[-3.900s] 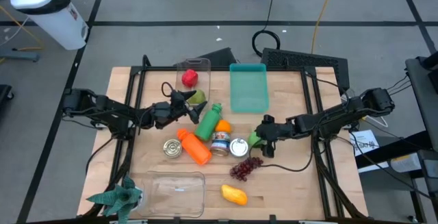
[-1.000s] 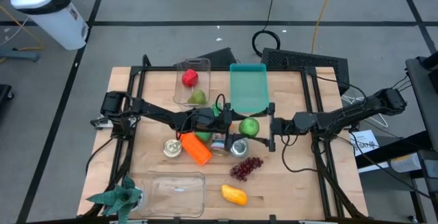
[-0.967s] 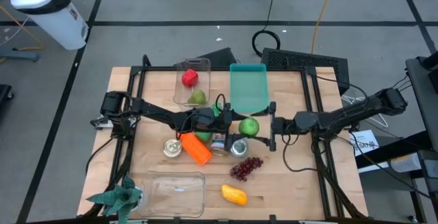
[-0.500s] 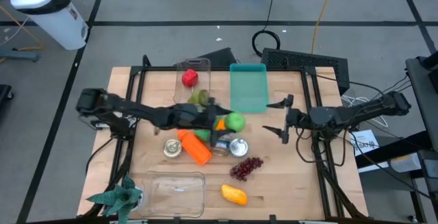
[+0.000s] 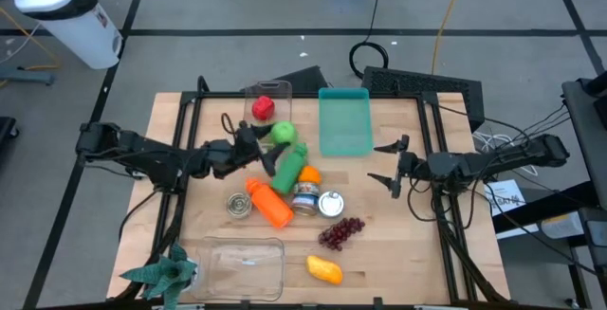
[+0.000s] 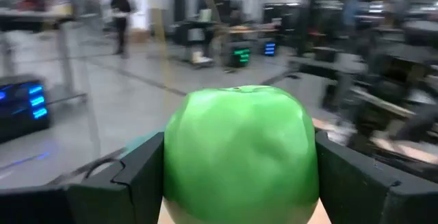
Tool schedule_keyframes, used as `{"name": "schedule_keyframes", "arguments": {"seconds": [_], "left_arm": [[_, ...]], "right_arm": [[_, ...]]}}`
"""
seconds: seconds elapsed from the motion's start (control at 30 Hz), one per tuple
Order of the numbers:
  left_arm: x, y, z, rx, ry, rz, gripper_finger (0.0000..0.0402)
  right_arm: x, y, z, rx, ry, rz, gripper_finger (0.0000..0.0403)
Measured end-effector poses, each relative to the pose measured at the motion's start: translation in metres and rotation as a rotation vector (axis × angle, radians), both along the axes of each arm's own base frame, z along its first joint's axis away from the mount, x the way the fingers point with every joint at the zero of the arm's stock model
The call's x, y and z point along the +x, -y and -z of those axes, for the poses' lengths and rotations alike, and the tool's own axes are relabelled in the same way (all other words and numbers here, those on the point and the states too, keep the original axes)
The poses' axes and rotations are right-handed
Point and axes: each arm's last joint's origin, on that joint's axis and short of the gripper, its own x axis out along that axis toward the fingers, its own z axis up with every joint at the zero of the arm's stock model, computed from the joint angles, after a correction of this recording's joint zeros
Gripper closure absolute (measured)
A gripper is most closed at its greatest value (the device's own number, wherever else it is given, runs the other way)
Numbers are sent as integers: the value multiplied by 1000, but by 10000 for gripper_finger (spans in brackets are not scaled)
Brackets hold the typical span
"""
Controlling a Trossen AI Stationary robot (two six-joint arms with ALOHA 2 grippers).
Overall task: Pick & Place Food Item
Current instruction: Put the green apple into the top transparent bin, then put the purple grapes into the top transparent bin
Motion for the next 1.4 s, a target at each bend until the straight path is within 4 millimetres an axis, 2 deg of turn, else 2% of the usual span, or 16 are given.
{"name": "schedule_keyframes", "arguments": {"seconds": [0.2, 0.4, 0.53, 0.67, 0.77, 1.0, 1.23, 1.4], "left_arm": [[0, -26, 11, -62, -33, -144, 99], [-3, -48, 25, -151, -92, -265, 104], [-7, -57, 32, -228, -104, -312, 70], [-8, -59, 33, -240, -106, -319, 24], [-8, -59, 33, -231, -114, -317, 8], [-11, -66, 33, -231, -80, -439, 32], [-11, -65, 32, -236, -74, -438, 48], [-9, -59, 32, -237, -74, -414, 45]], "right_arm": [[-1, 10, 7, 6, -14, 69, 39], [0, 12, 7, 32, -9, 32, 39], [0, 13, 7, 37, -7, 39, 39], [0, 14, 7, 38, -8, 45, 39], [0, 14, 7, 45, -6, 46, 39], [0, 14, 7, 45, -6, 46, 39], [0, 14, 7, 45, -6, 46, 39], [0, 14, 7, 45, -8, 46, 39]]}}
